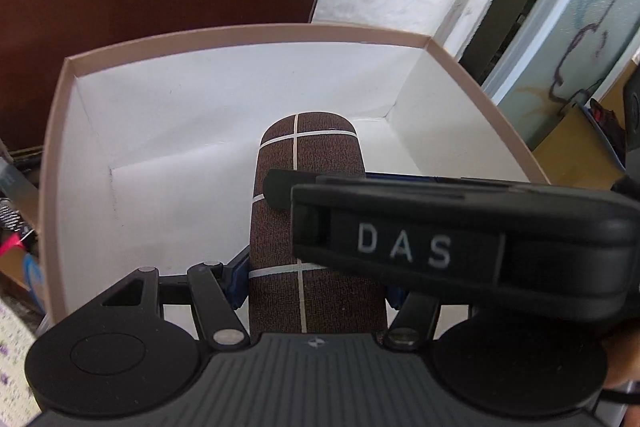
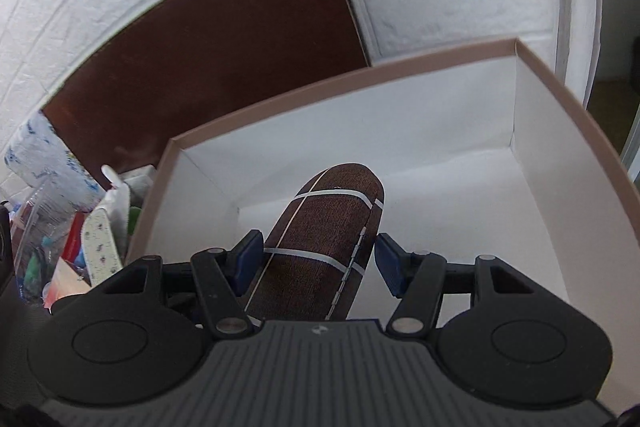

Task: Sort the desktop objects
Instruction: 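Lift the glasses case with the left tool and lower it into the tan box, then open the left tool to release the case and withdraw from the box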

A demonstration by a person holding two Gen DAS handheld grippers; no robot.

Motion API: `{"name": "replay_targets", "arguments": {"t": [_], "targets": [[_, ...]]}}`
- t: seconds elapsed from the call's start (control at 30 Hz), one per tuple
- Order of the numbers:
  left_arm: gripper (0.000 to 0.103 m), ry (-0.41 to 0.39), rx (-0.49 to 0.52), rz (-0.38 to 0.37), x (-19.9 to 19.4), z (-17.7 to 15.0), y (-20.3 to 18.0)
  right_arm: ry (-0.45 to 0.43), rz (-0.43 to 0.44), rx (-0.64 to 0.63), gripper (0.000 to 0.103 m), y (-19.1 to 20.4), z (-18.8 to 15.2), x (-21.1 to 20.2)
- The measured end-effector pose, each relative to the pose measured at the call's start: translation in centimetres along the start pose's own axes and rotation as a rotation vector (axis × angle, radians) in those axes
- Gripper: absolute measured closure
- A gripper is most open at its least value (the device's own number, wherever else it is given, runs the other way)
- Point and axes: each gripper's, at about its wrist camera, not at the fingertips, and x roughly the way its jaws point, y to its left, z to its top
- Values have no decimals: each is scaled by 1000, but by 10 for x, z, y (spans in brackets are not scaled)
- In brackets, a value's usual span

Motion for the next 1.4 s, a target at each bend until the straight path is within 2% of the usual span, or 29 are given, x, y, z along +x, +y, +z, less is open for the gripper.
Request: {"name": "replay_targets", "arguments": {"t": [0.1,0.3,0.43,0.47,0.57,0.67,0.8,0.9,1.03,1.17,1.27,1.4], "targets": [[39,34,-18,-17,12,5,5,21,-22,-16,43,0,3,10],[40,92,-43,-15,27,11,11,100,-45,36,43,-7,9,29],[36,111,-58,-3,30,12,15,101,-58,35,41,-1,9,31],[35,114,-55,1,32,13,16,102,-56,40,40,-1,8,31],[25,114,-48,28,30,12,18,104,-69,44,25,0,8,31],[24,117,-53,13,28,10,19,111,-56,65,22,-3,6,27],[19,66,-20,25,22,9,11,98,-39,116,9,-7,2,17],[16,29,15,48,11,9,2,71,-5,124,8,-8,-3,4],[12,-63,50,67,-12,2,-7,16,-3,124,7,-10,-3,-19],[0,-147,81,47,-35,-8,-15,-39,6,125,7,-10,-5,-39],[0,-201,103,35,-54,-17,-21,-77,25,117,6,-4,-10,-54],[0,-289,161,64,-73,-32,-33,-123,22,77,3,10,-20,-74]]}}
